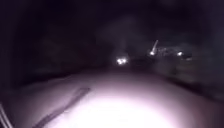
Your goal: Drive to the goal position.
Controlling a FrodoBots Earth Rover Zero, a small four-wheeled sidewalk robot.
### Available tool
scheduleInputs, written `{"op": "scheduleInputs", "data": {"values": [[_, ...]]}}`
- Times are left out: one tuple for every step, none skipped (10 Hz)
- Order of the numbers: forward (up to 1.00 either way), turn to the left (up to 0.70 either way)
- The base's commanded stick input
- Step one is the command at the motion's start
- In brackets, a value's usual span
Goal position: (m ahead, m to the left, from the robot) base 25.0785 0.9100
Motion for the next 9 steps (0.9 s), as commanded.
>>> {"op": "scheduleInputs", "data": {"values": [[1.00, 0.00], [1.00, 0.00], [1.00, 0.00], [1.00, 0.00], [1.00, 0.00], [1.00, 0.00], [1.00, 0.00], [1.00, 0.00], [1.00, 0.00]]}}
